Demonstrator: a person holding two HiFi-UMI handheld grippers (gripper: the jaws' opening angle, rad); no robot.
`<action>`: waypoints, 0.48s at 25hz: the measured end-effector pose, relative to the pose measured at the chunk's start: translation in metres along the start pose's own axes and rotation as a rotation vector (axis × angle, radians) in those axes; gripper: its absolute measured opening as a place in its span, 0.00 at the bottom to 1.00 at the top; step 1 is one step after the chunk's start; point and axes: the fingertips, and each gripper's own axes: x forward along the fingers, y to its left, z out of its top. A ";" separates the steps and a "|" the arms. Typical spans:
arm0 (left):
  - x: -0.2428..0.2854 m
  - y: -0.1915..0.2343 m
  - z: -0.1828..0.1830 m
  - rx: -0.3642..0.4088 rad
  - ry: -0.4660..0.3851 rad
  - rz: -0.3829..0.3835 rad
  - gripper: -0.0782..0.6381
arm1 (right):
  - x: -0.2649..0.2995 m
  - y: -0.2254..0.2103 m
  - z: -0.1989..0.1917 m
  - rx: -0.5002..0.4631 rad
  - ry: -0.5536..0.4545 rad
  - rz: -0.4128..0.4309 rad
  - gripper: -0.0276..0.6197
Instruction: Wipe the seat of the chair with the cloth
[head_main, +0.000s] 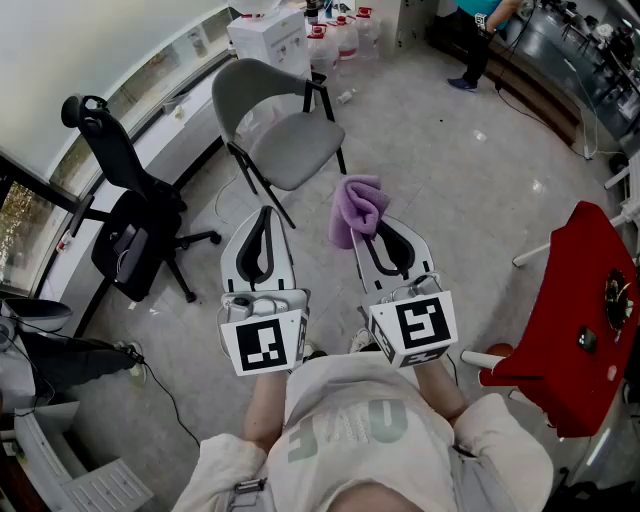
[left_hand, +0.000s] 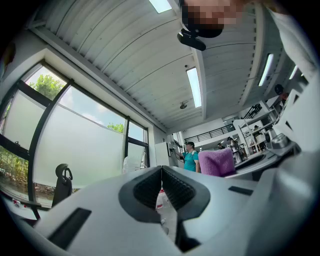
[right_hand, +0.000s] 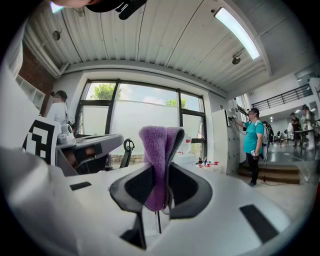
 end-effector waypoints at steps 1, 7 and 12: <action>0.002 -0.001 0.001 0.001 -0.002 0.002 0.13 | 0.001 -0.003 -0.002 -0.003 0.006 -0.004 0.18; 0.011 -0.010 0.001 0.003 -0.007 0.008 0.13 | 0.003 -0.018 -0.009 -0.021 0.027 -0.018 0.18; 0.019 -0.014 -0.007 -0.005 0.003 0.020 0.13 | 0.002 -0.030 -0.008 -0.020 0.006 0.018 0.18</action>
